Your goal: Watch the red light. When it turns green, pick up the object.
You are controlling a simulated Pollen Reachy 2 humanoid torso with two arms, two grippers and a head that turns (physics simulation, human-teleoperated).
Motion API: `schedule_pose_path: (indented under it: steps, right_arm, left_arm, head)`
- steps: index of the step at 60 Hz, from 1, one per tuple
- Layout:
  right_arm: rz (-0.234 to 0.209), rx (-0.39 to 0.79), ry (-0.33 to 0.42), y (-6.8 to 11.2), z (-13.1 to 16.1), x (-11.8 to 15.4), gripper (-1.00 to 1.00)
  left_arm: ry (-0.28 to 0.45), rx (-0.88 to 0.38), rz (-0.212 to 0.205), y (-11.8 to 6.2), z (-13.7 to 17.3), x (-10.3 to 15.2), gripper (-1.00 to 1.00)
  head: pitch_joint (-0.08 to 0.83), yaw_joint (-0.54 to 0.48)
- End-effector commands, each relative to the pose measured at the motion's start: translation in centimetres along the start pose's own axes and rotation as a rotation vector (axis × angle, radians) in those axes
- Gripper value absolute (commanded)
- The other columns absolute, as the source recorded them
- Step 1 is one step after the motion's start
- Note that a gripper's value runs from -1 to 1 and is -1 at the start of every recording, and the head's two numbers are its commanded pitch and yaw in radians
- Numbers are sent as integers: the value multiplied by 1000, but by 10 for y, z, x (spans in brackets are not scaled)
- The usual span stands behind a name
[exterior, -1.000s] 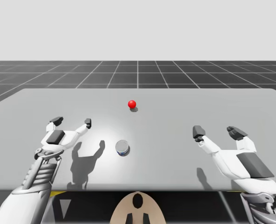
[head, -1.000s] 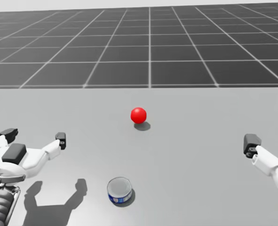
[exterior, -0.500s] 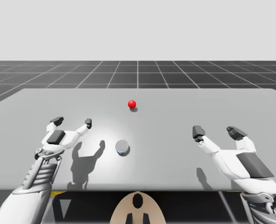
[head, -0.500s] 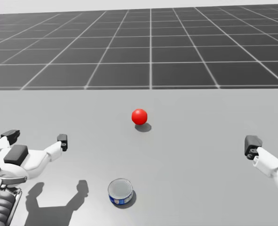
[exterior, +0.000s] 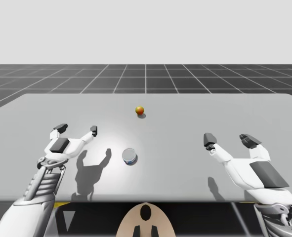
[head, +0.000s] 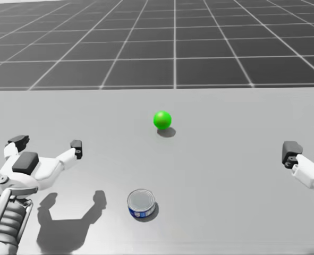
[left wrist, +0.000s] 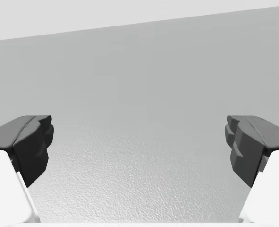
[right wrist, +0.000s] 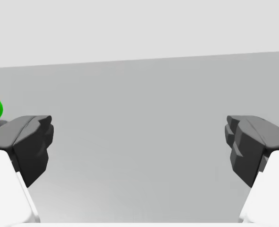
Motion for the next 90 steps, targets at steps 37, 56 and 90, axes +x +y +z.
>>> schedule_pose_path:
  steps: [37,56,90]
  right_arm:
    - [-9,8,17,4,1,-4,-1000]
    - [25,-6,10,4,1,-7,-1000]
    - [27,-12,7,1,2,-7,-1000]
  left_arm:
    - [23,-136,52,-17,3,3,-1000]
    - [176,-573,31,-44,71,8,-1000]
    - [347,-726,-9,-121,66,-42,-1000]
  head:
    - [758,156]
    - [758,163]
    - [755,161]
